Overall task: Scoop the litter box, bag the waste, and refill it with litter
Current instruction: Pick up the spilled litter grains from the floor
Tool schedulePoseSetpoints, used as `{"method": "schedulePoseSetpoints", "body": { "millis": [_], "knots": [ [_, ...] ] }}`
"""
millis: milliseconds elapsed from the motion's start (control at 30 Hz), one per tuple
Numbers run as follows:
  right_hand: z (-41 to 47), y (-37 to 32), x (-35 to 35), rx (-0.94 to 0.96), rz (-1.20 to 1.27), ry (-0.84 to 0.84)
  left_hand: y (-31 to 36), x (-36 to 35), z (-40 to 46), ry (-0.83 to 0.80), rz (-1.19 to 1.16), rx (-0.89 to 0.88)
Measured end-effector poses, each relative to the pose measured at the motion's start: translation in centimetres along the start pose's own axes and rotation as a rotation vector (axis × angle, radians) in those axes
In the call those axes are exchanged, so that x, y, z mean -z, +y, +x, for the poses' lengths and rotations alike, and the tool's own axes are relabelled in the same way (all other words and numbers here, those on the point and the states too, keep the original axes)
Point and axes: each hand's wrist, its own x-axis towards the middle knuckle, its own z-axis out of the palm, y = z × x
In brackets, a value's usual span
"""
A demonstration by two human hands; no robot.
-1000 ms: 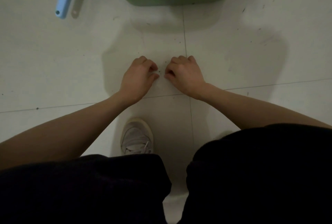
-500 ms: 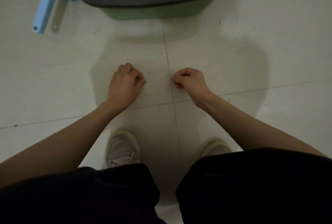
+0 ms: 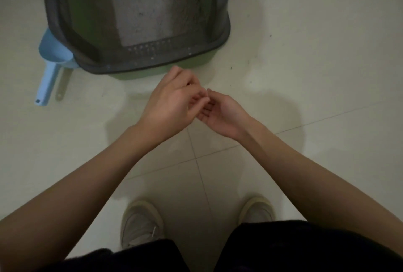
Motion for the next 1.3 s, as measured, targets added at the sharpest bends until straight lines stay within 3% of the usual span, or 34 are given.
{"method": "schedulePoseSetpoints", "body": {
  "millis": [167, 333, 467, 700, 933, 1067, 1300],
  "knots": [
    [-1.8, -3.4, -0.2, 0.021, -0.005, 0.02, -0.1, 1.4, 2.5, -0.009, -0.012, -0.069],
    [-3.0, -8.3, -1.9, 0.072, -0.284, 0.308, 0.4, 5.8, 7.2, 0.013, -0.018, -0.164],
    [-5.5, -13.7, -5.8, 0.196, -0.485, 0.435, 0.6, 10.3, 10.1, -0.028, 0.009, -0.103],
    [-10.8, -21.0, -9.6, 0.319, -0.725, 0.509, 1.0, 16.2, 12.6, -0.079, 0.051, -0.054],
    [-8.5, -26.8, -2.4, 0.327, -0.847, 0.541, 3.7, 9.5, 18.3, -0.214, 0.056, 0.034],
    [-4.4, -31.0, 3.6, 0.354, -1.055, 0.47, 3.9, 3.9, 22.4, -0.253, 0.106, 0.177],
    [0.4, -37.2, 10.6, 0.382, -1.242, 0.342, 4.2, -1.3, 29.3, -0.484, 0.202, 0.461]
  ]
}}
